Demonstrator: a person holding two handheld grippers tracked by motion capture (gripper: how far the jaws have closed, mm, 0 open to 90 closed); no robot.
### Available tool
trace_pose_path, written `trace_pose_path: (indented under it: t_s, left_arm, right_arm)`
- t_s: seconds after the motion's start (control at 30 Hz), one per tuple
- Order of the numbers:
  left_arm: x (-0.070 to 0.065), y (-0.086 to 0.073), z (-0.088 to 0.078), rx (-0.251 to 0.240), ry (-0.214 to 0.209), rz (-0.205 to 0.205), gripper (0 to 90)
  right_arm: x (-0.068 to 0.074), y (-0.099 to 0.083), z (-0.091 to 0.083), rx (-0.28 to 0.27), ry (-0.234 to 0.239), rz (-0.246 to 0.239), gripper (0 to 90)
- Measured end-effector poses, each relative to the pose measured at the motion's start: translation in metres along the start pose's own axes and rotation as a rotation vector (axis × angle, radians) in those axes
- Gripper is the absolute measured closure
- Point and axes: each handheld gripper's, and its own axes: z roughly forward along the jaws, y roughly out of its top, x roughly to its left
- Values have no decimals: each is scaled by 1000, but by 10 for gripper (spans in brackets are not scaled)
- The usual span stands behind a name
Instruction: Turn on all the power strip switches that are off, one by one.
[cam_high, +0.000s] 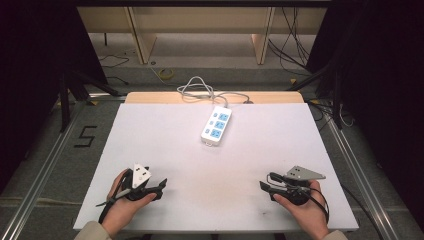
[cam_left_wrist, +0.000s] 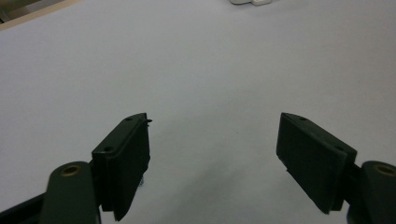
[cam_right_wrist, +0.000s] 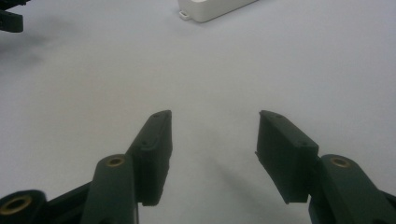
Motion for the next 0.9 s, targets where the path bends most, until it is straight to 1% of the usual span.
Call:
trace_pose_path:
  t_s: [0.07,0.17,0.2,0.23,0.3,0.33,0.37,0.4,0.43,0.47,0.5,0.53,0.57,0.6,0.63,0.7,0.73,0.77,0.8,0.83,0.9]
  left_arm:
    - [0,0,0,-2,3,-2,258]
    - [-1,-1,0,-6,5,-3,258]
    - [-1,-1,0,-6,5,1,258]
    - [-1,-1,-1,-4,5,1,258]
    - [-2,-1,0,-6,3,2,258]
    - [-2,-1,0,-3,3,9,259]
    - [-2,0,0,-4,3,6,259]
    - [-3,0,1,-6,0,5,259]
    - [-3,0,1,-6,0,5,259]
    - [-3,0,1,-6,1,6,259]
    - [-3,0,1,-6,1,7,259]
    - [-3,0,1,-6,2,8,261]
    - [-3,-1,1,-5,3,8,261]
    - [-3,-1,1,-4,4,9,262]
    - [-2,-1,0,-3,5,11,262]
    - [-2,-1,0,-3,7,11,262]
    - [-1,-1,0,-3,8,11,263]
    - [-2,-1,0,-3,7,11,263]
    - [-2,-1,0,-4,8,12,263]
    - [-2,-1,0,-1,6,16,263]
    - [-2,-1,0,-4,7,13,263]
  right_arm:
    - [-1,1,1,1,8,-3,453]
    - [0,3,3,3,7,-11,451]
    - [1,7,5,5,8,-25,452]
    - [1,7,5,5,8,-25,452]
    - [2,15,9,10,5,-45,454]
    - [2,15,9,10,5,-45,454]
    - [2,18,11,9,-6,-53,468]
    - [2,25,16,4,-12,-62,486]
    - [2,25,16,4,-12,-62,486]
    - [1,33,21,-1,-19,-78,503]
    - [1,33,21,-1,-19,-78,503]
    - [1,43,27,1,-29,-93,522]
    - [1,43,27,1,-29,-93,522]
    - [0,51,32,0,-24,-105,535]
    - [0,51,32,0,-24,-105,535]
    - [-2,60,37,-3,-18,-106,541]
    - [-3,64,40,-1,-22,-111,543]
    - [-5,72,45,3,-28,-111,556]
    - [-5,72,45,3,-28,-111,556]
    - [-6,75,47,6,-31,-111,563]
    - [-7,83,51,9,-41,-124,582]
